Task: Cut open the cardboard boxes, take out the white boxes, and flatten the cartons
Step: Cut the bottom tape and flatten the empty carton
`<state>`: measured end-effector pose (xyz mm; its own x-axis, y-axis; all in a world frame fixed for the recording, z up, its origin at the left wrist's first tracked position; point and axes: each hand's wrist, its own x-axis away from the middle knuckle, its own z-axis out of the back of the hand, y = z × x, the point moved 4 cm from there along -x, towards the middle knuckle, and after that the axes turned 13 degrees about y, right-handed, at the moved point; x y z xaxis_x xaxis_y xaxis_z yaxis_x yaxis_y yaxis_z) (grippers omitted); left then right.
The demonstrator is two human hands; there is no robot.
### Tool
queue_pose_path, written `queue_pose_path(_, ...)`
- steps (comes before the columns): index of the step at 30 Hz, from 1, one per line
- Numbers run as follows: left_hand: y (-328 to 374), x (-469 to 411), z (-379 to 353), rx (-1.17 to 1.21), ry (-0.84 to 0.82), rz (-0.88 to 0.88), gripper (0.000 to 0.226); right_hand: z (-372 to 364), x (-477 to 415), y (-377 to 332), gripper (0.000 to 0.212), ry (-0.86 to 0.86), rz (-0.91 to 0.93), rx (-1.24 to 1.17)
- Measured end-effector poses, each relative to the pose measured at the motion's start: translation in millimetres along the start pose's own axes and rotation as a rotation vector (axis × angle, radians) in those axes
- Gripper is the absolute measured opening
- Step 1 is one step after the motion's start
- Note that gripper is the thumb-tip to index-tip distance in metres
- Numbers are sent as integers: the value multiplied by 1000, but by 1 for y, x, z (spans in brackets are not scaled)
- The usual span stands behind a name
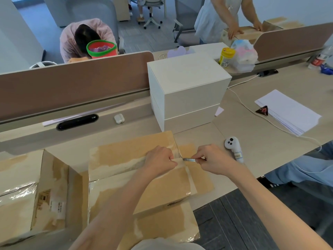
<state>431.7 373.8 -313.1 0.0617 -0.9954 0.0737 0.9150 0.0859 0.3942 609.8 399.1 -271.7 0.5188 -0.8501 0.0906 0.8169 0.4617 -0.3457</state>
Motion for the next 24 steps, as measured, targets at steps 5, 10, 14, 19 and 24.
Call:
queue_pose_path(5,2,4,-3,-7,52,-16,15,6,4,2,30,-38,-43,-76)
queue_pose_path(10,1,8,-2,73,62,-17,9,11,9,8,25,-89,-97,-135)
queue_pose_path(14,-5,9,2,110,65,-9,12,9,15,13,22,-85,-148,-167)
queue_pose_path(19,-7,10,5,194,69,-19,13,11,11,20,23,211,-233,-264)
queue_pose_path(24,-8,2,1,161,63,-32,18,-3,2,1,25,260,-152,-207)
